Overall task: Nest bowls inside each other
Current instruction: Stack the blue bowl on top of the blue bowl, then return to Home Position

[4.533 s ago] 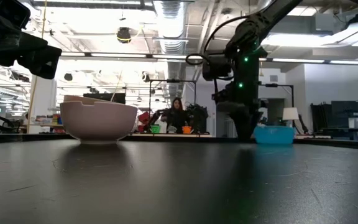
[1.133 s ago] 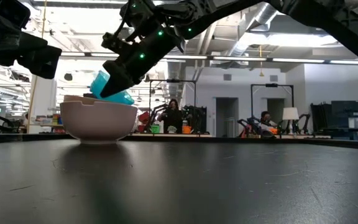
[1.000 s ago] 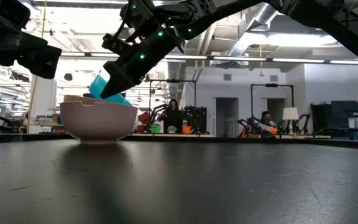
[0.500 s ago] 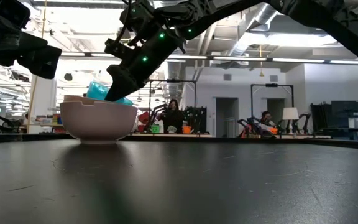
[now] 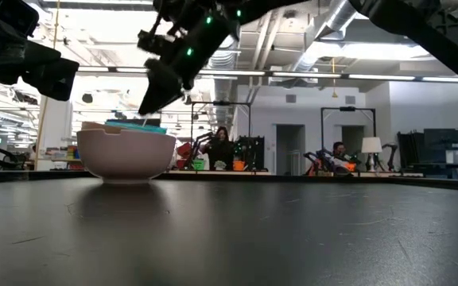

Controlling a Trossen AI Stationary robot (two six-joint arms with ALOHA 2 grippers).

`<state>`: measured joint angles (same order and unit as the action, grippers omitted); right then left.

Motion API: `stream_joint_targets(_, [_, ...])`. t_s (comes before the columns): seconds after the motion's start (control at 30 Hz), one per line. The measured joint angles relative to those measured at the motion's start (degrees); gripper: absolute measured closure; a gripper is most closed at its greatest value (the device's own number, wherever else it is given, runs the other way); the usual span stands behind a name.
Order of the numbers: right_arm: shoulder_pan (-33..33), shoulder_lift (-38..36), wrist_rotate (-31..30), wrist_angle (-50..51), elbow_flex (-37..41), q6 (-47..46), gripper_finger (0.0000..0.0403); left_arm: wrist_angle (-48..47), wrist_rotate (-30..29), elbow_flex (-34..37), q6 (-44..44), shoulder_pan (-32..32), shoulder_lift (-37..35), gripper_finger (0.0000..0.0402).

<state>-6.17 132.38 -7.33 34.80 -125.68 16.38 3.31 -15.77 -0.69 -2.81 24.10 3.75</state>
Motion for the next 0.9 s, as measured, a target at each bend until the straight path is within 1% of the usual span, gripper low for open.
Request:
stream_joint_targets(0.17, [0.4,-0.1,0.0,10.3,-5.7,0.0,0.0141,0.0,0.0,0.0,0.0,0.0,0.0,0.0284])
stream_joint_targets(0.3, [1.1,-0.1,0.0,17.9,-9.5,-2.7,0.0142,0.0,0.0,0.0,0.0,0.0,0.0,0.0284])
stream_joint_targets(0.43, [2.2,-2.7,0.1,29.3,-8.5,-5.7,0.0142,0.0,0.0,0.0,0.0,0.0,0.0,0.0284])
stream_joint_targets(0.6, [3.8,-6.7,4.5,46.6,-8.4,-12.7,0.0142,0.0,0.0,0.0,0.0,0.0,0.0,0.0284])
stream_joint_targets(0.7, [5.5,-10.1,4.4,51.4,-6.0,-14.9,0.0142,0.0,0.0,0.0,0.0,0.0,0.0,0.0284])
stream_joint_targets(0.77, [6.7,-13.9,4.4,50.7,-1.8,-15.0,0.0143,0.0,0.0,0.0,0.0,0.0,0.0,0.0284])
stream_joint_targets(0.83, [7.7,-19.8,4.1,46.8,5.0,-15.7,0.0147,0.0,0.0,0.0,0.0,0.0,0.0,0.0284])
stream_joint_targets(0.9, [8.6,-27.1,2.3,40.8,14.4,-17.1,0.0154,0.0,0.0,0.0,0.0,0.0,0.0,0.0284])
